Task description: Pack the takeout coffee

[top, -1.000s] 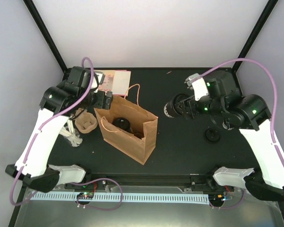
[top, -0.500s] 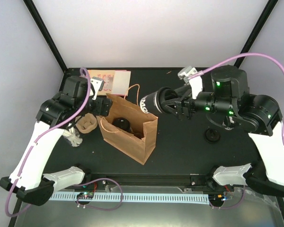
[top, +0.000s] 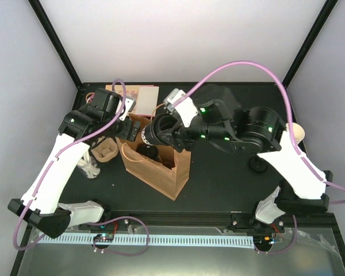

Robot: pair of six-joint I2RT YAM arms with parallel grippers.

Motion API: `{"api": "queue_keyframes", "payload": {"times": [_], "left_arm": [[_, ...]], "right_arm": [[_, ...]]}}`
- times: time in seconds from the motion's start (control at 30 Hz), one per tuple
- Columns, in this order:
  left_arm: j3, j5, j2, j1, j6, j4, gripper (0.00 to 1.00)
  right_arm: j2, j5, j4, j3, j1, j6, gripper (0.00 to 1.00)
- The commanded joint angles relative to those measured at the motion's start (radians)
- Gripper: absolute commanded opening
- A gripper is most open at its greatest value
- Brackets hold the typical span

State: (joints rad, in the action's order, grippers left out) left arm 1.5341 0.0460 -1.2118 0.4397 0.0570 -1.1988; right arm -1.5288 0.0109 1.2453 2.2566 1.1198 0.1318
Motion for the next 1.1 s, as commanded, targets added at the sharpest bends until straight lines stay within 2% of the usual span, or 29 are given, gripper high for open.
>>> {"api": "queue_keyframes", "payload": {"times": [0.0,0.1,0.33,0.57,0.67,0.73,1.07], "left_arm": [[0.034,0.069,-0.012,-0.009,-0.028,-0.061,0.93],[0.031,0.066,-0.013,-0.013,-0.022,-0.062,0.83],[0.031,0.066,-0.009,-0.026,-0.02,-0.065,0.52],[0.039,0.074,-0.003,-0.032,-0.011,-0.068,0.16],[0.043,0.071,0.0,-0.032,-0.009,-0.071,0.04],[0.042,0.071,0.003,-0.032,-0.009,-0.075,0.02],[0.038,0.063,0.02,-0.032,-0.004,-0.076,0.02]], "right_arm": [[-0.025,0.143,0.073,0.009,0.024,-0.002,0.57],[-0.043,0.162,0.097,0.0,0.033,0.001,0.57],[-0.115,0.166,0.194,0.036,0.063,0.007,0.57],[-0.171,0.165,0.187,0.028,0.098,0.018,0.57],[-0.191,0.167,0.168,0.031,0.101,0.021,0.57],[-0.201,0.166,0.152,0.028,0.102,0.017,0.57],[-0.223,0.173,0.1,-0.063,0.101,0.027,0.56]]}}
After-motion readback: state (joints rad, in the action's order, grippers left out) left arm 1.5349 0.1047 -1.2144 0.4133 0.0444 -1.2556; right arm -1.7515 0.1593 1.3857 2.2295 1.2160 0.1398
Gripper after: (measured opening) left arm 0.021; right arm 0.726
